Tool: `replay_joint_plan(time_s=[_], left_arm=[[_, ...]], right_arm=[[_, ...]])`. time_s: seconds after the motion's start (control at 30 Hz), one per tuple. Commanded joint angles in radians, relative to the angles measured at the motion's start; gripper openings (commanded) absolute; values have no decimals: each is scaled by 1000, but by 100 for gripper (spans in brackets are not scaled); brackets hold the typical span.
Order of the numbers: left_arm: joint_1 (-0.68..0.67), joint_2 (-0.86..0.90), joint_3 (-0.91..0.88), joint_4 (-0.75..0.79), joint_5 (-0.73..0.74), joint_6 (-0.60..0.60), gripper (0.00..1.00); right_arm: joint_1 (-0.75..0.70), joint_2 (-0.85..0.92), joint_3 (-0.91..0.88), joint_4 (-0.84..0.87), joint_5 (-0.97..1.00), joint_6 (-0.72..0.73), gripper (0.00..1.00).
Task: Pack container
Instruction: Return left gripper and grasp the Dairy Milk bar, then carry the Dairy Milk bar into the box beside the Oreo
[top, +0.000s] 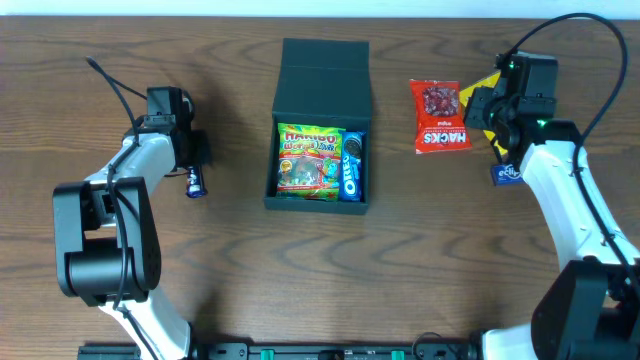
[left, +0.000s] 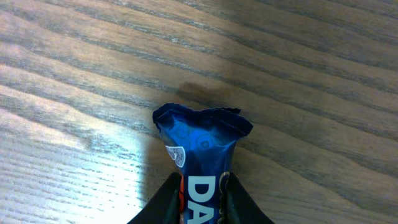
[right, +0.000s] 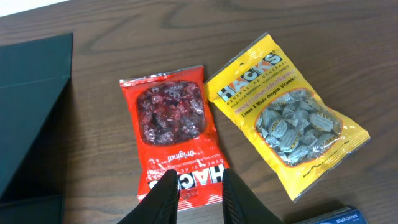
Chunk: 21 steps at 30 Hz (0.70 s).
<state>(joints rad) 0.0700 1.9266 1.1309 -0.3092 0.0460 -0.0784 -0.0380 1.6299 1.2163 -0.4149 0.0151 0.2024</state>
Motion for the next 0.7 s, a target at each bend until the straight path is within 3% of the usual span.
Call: replay_joint_plan(time_s=[0.0, 0.2, 0.43, 0.67], left_arm=[[-5, 25, 45, -46, 0, -39, 16], [-66, 15, 232, -189, 3, -42, 12], [-246, -1, 492, -346, 3, -86, 11], [-454, -1, 527, -373, 3, -210, 11]], right_arm=[[-15, 1, 6, 3, 3, 10, 24], [-29, 1, 6, 19, 3, 10, 26], [-58, 1, 6, 19, 3, 10, 26], [-75, 1, 6, 19, 3, 10, 27]])
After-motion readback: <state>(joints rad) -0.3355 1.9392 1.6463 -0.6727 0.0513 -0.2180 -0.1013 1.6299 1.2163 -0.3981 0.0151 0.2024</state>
